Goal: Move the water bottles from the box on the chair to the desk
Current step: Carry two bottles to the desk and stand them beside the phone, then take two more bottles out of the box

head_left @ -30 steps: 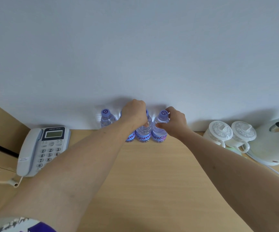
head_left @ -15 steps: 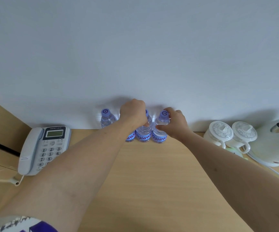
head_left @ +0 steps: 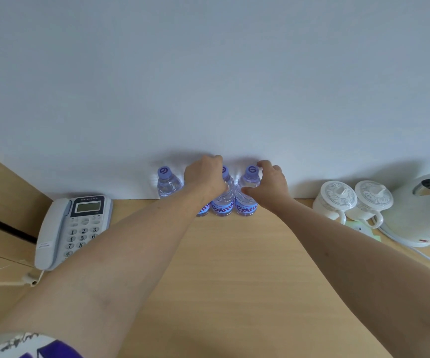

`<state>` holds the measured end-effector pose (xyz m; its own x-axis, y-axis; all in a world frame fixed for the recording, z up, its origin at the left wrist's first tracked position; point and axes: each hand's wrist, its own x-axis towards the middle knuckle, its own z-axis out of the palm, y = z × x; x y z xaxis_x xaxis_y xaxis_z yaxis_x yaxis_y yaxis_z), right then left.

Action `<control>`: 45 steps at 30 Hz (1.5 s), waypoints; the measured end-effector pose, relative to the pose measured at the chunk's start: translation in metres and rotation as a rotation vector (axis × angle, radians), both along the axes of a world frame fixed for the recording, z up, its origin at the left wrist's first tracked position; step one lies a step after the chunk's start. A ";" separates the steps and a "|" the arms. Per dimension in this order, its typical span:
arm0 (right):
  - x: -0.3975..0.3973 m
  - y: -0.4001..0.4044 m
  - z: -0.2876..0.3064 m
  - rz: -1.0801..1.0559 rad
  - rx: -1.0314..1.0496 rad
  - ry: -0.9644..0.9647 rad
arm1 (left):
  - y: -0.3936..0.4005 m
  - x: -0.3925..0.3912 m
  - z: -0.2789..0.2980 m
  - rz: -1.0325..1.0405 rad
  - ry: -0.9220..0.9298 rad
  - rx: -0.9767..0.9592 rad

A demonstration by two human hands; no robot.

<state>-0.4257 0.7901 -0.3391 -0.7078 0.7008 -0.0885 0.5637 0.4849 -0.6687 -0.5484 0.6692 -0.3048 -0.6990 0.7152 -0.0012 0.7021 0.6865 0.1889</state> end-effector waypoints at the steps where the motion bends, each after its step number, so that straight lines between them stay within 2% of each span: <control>1: 0.003 -0.003 0.003 -0.023 0.014 0.000 | -0.003 0.001 0.001 -0.004 0.021 0.031; 6: 0.025 -0.017 0.025 -0.095 0.104 -0.012 | -0.012 0.009 0.019 -0.048 0.065 0.205; 13: 0.090 -0.061 0.053 -0.298 0.233 -0.072 | -0.015 0.046 0.047 -0.321 0.078 0.257; 19: 0.194 -0.092 0.070 -0.517 0.290 -0.148 | 0.002 0.141 0.059 -0.634 0.070 0.278; 25: 0.332 -0.118 0.085 -0.805 0.332 -0.207 | 0.024 0.282 0.073 -0.940 0.047 0.289; 31: 0.499 -0.167 0.088 -1.123 0.295 -0.284 | 0.023 0.464 0.081 -1.264 0.048 0.280; 37: 0.675 -0.236 0.093 -1.381 0.243 -0.412 | -0.017 0.668 0.080 -1.529 0.025 0.290; 45: 0.880 -0.342 0.093 -1.642 0.126 -0.466 | -0.087 0.914 0.075 -1.796 -0.027 0.288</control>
<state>0.4541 0.4482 -0.2465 0.7755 0.6297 0.0460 0.6084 -0.7257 -0.3214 0.3653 0.5826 -0.2297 0.8324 0.4959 0.2476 0.4653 -0.8679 0.1740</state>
